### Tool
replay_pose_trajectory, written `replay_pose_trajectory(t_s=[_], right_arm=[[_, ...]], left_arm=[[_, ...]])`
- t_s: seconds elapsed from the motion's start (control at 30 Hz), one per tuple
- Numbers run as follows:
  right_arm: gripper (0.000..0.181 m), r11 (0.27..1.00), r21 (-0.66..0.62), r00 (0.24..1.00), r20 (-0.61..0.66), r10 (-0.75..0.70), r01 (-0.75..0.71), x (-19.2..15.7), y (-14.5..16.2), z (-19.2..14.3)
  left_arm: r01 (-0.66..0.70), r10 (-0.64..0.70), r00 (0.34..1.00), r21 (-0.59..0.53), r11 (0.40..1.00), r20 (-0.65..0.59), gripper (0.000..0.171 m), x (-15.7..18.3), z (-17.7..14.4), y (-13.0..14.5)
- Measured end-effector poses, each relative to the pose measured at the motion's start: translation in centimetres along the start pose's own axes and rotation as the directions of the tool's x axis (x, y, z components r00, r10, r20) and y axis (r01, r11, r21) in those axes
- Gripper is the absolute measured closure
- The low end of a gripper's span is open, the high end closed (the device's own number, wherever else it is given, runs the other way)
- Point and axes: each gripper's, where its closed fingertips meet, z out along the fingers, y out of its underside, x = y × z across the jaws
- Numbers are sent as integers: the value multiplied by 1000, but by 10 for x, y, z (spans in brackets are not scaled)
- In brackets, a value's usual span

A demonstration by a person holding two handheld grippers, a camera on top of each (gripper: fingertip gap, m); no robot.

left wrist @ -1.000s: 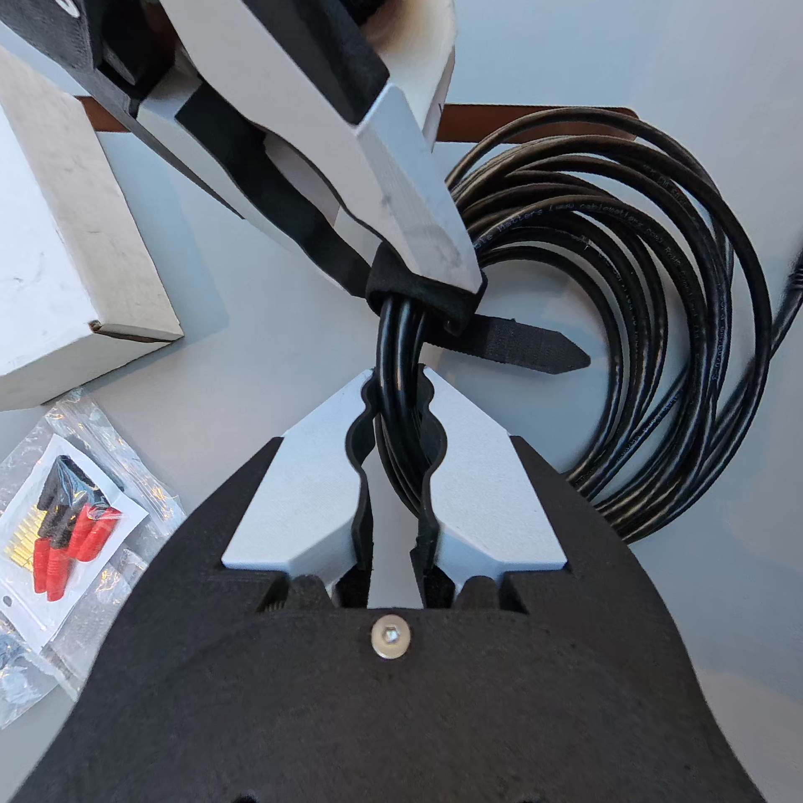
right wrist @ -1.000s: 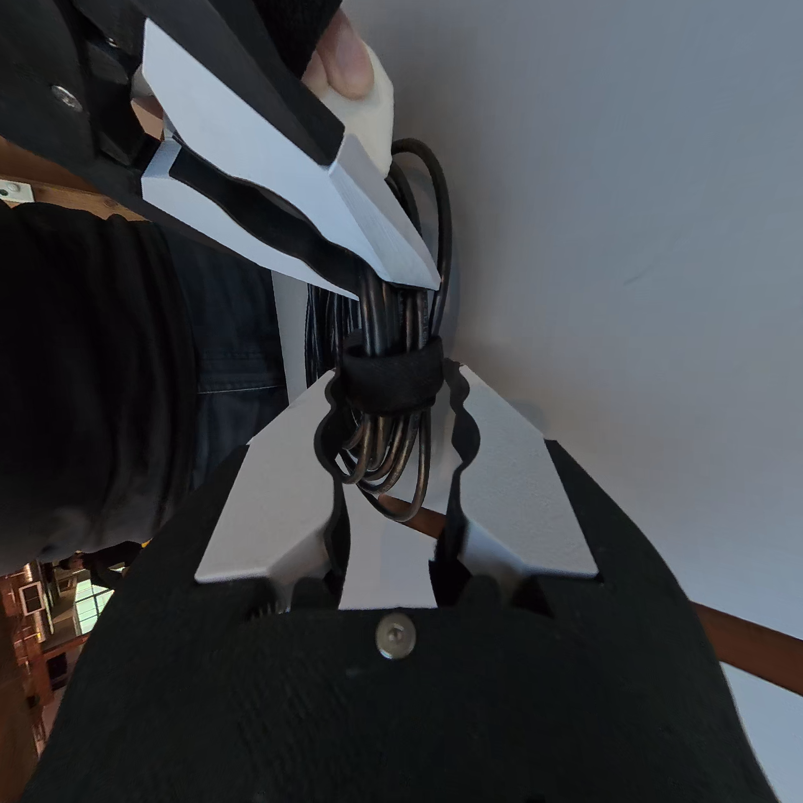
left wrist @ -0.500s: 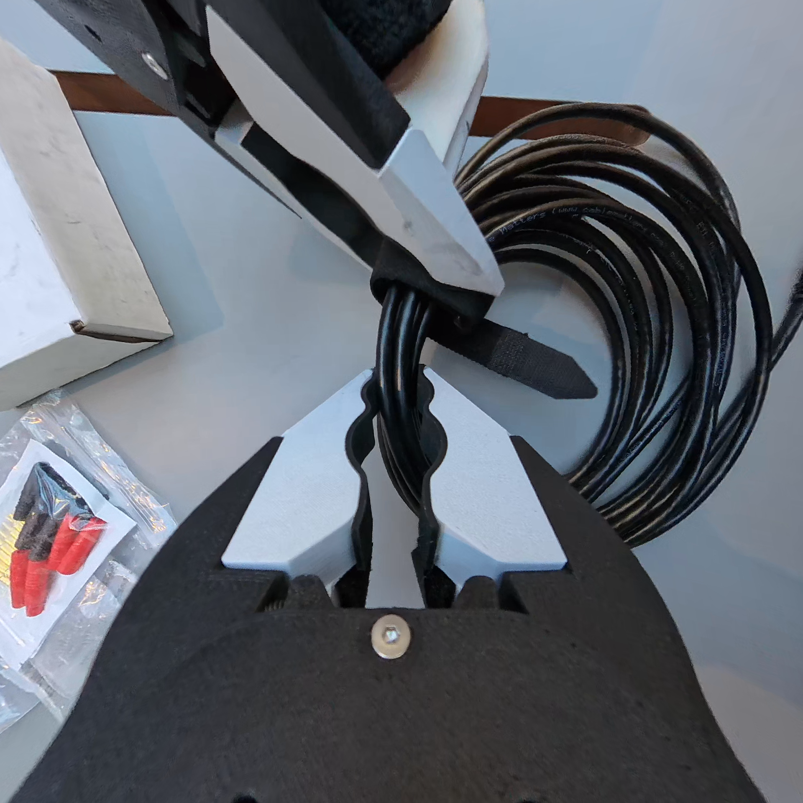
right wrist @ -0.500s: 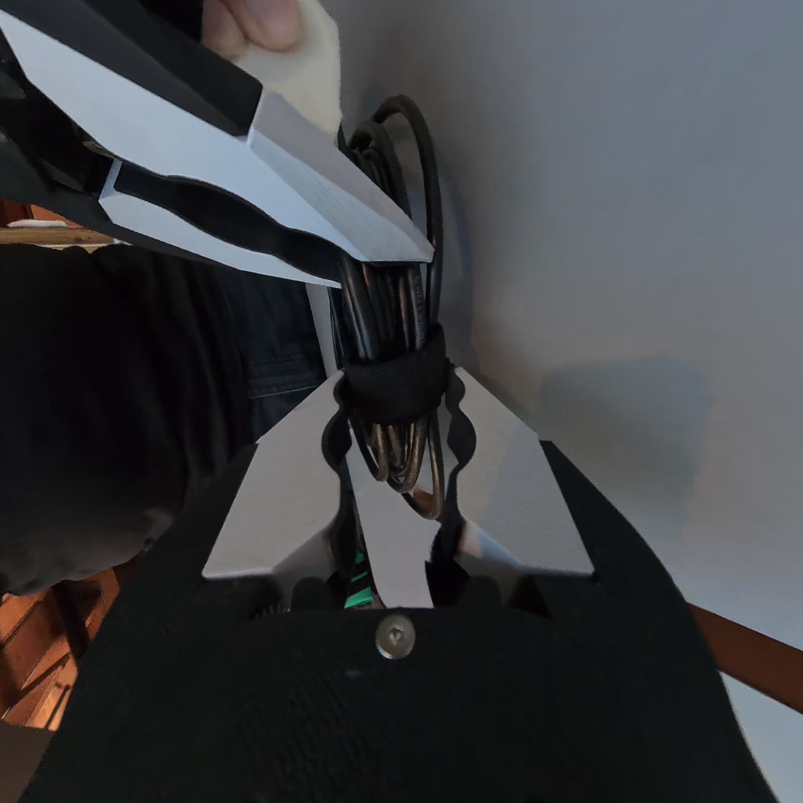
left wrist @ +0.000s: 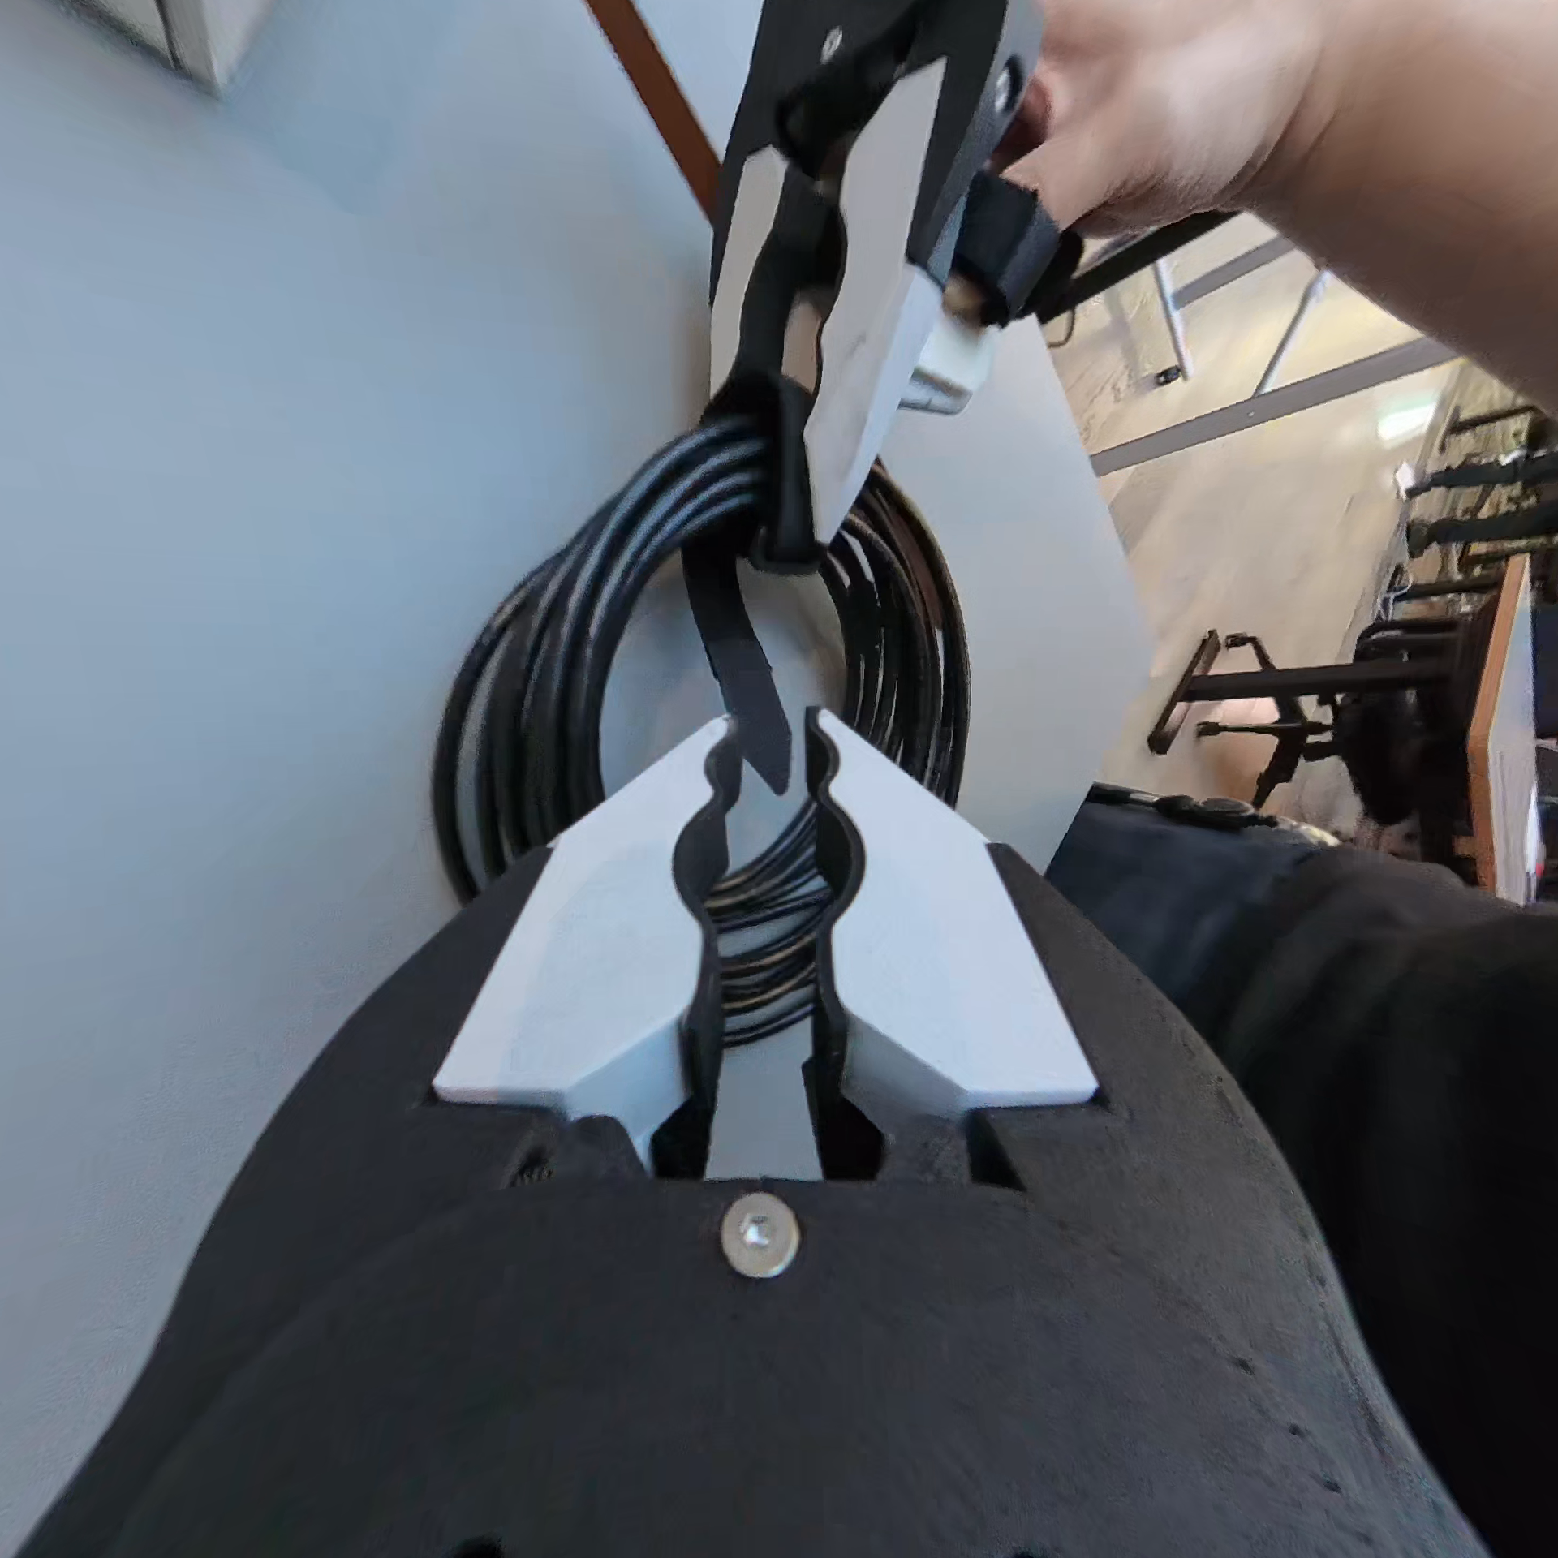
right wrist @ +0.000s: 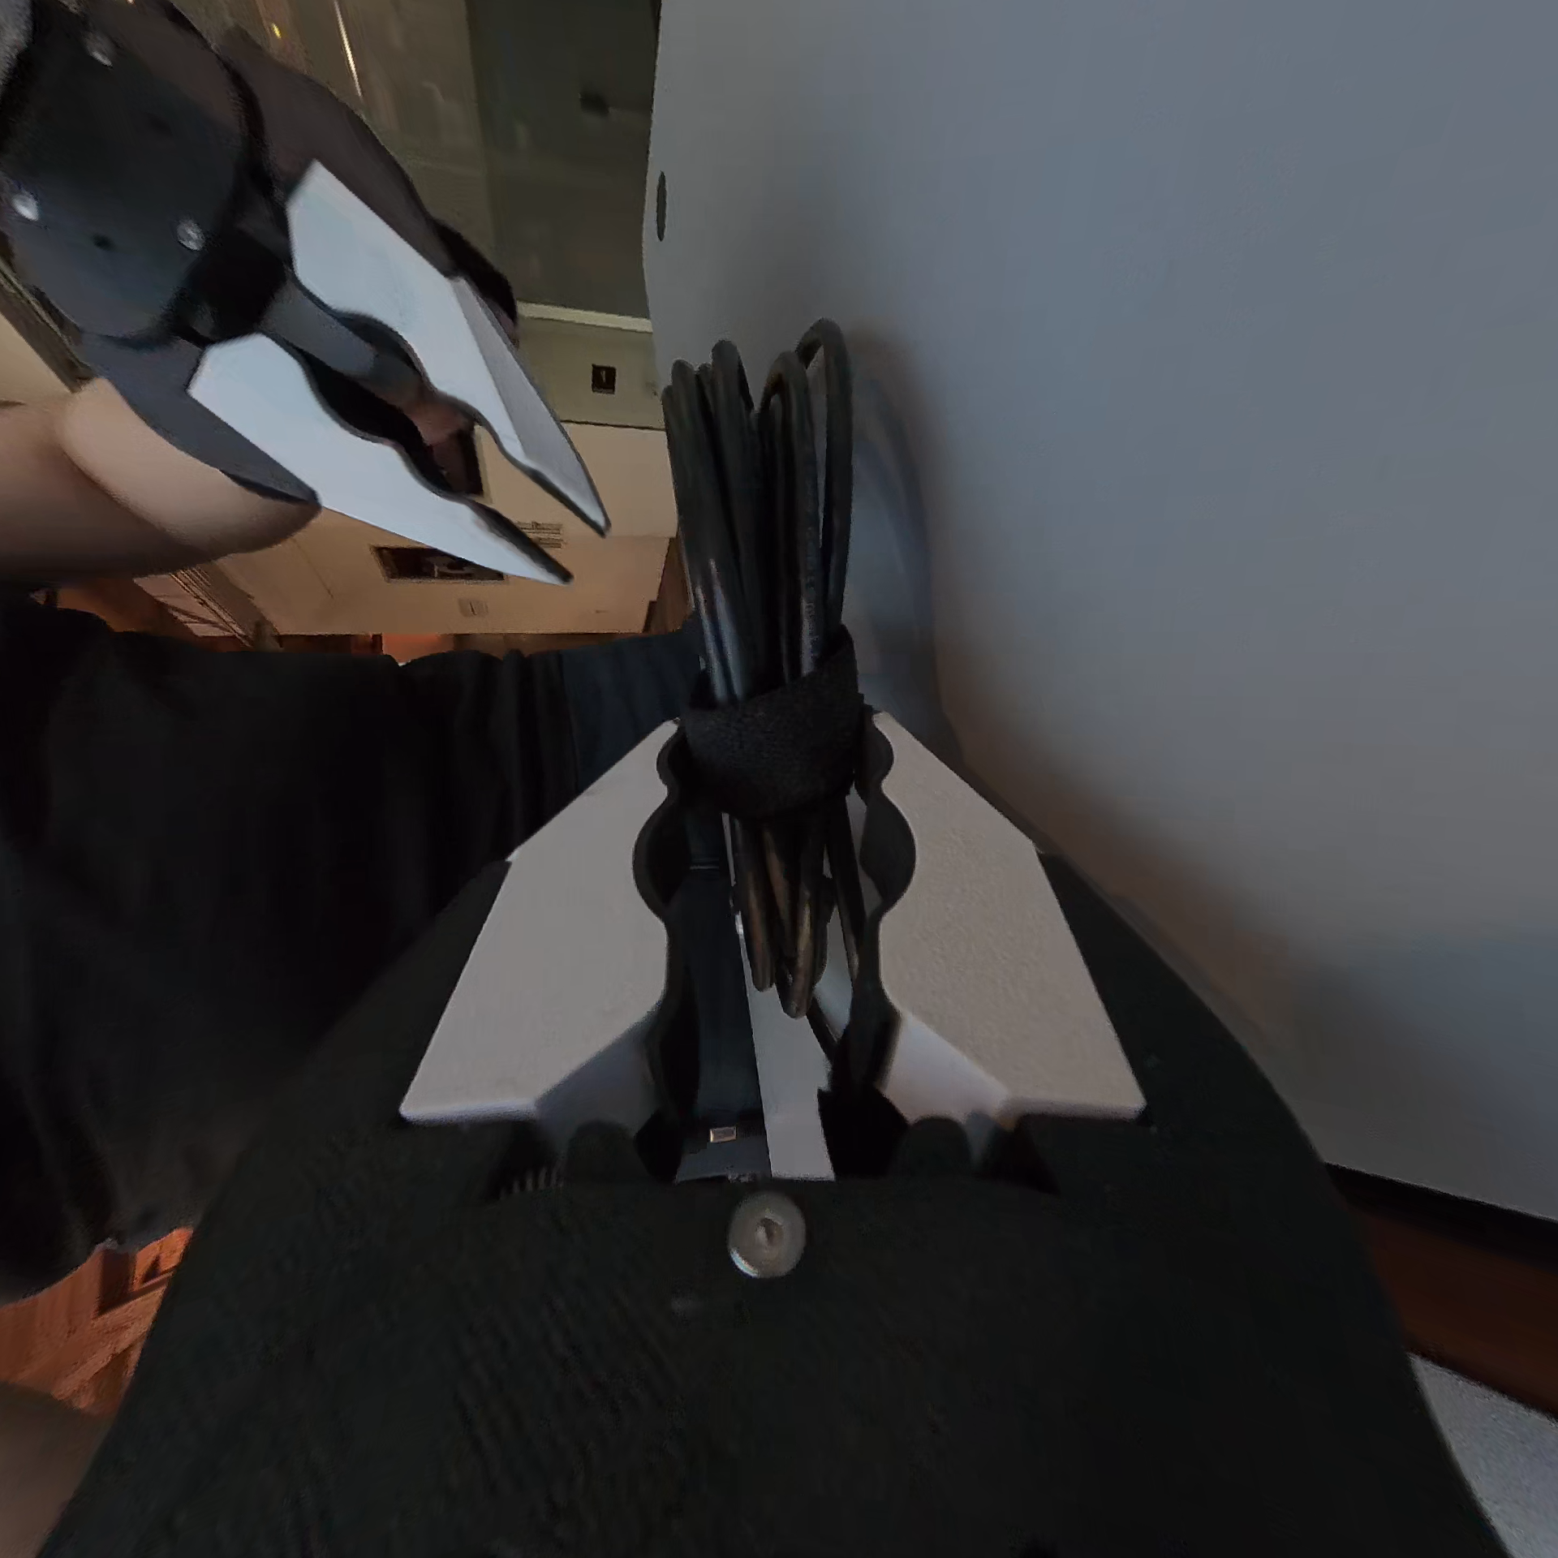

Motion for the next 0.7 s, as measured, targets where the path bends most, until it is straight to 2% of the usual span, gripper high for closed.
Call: replay_pose_trajectory(t_s=[0.03,0.1,0.23,0.33,0.4,0.47,0.57,0.7], right_arm=[[146,1000,20,1000,7,-7,6,-1,-1,0],[146,998,51,1000,18,-24,23,-3,-1,0],[146,995,92,998,31,-50,47,-8,-1,-1],[147,992,110,997,39,-67,63,-11,0,-3],[147,990,121,996,44,-77,72,-12,0,-4],[147,988,134,995,51,-85,77,-12,0,-4],[147,986,151,995,62,-82,72,-11,1,-5],[147,983,170,994,75,-83,69,-9,2,-6]], left_arm=[[34,-34,999,-4,999,19,165,0,5,5],[95,-96,994,21,995,61,160,-4,13,9],[272,-272,962,30,962,-7,154,6,26,16],[329,-330,944,32,944,17,148,1,33,21],[355,-355,935,39,934,11,151,0,37,19],[391,-391,920,46,919,1,166,-2,40,17],[359,-361,931,35,933,51,167,-7,43,18],[162,-181,959,102,982,217,154,-13,32,7]])
